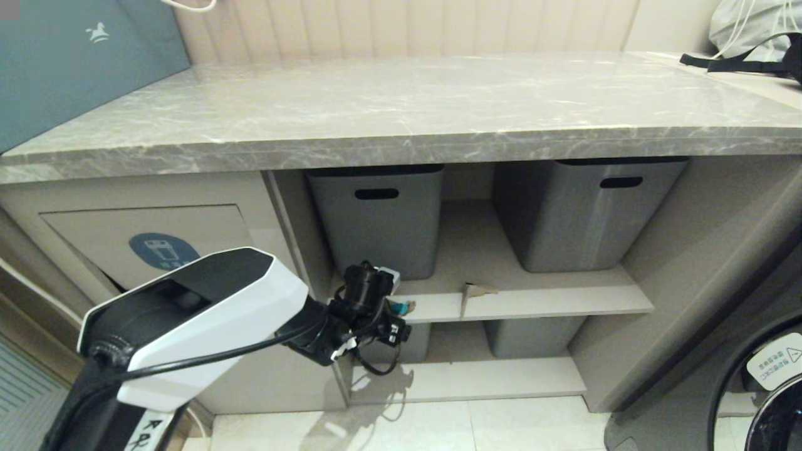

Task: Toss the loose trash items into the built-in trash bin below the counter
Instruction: Pick up the garbage

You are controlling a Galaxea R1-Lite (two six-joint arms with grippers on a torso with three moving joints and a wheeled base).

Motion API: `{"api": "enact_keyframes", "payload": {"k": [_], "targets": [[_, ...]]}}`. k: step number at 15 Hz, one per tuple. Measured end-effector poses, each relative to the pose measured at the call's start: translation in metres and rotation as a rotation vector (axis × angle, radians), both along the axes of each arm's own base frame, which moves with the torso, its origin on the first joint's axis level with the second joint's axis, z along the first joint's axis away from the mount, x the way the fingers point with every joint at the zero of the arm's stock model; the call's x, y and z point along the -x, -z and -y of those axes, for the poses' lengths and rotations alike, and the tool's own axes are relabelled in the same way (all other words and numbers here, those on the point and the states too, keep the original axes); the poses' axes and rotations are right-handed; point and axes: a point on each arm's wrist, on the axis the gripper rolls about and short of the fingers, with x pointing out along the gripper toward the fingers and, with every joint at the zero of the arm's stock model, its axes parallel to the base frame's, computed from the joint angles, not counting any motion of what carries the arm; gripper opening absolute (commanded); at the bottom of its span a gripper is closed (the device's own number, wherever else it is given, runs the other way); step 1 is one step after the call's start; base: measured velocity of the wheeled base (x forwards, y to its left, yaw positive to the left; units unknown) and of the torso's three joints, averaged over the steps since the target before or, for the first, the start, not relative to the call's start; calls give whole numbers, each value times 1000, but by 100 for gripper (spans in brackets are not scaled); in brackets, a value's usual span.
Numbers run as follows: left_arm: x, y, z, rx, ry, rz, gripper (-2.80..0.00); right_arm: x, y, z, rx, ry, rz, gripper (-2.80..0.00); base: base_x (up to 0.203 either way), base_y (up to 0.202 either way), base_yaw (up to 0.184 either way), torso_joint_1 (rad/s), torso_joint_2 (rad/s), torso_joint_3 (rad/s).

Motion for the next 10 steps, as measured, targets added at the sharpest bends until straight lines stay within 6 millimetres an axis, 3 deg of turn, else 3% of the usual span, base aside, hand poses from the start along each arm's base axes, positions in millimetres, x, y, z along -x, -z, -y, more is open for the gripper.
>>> {"api": "enact_keyframes", "payload": {"k": [9,10], "targets": [[-2,0,-1,4,-4,5,0,0,0,0,0,0,0,-280,0,0,0,0,0,0],[-2,0,-1,5,-4,7,-278,0,0,0,0,0,0,-280,0,0,0,0,0,0]]}}
